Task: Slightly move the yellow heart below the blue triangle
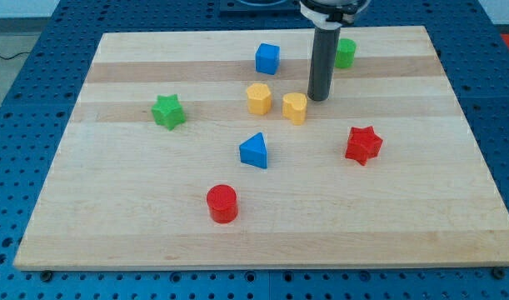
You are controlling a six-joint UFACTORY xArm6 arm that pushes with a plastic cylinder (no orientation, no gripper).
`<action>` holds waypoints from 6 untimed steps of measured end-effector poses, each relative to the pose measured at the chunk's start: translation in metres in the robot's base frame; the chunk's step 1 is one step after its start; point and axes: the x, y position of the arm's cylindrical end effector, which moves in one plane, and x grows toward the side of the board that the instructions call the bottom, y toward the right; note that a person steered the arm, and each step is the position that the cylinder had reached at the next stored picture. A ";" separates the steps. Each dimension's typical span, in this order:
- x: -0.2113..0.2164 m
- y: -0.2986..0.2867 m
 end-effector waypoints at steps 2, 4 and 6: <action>-0.015 -0.033; -0.018 -0.094; -0.010 -0.098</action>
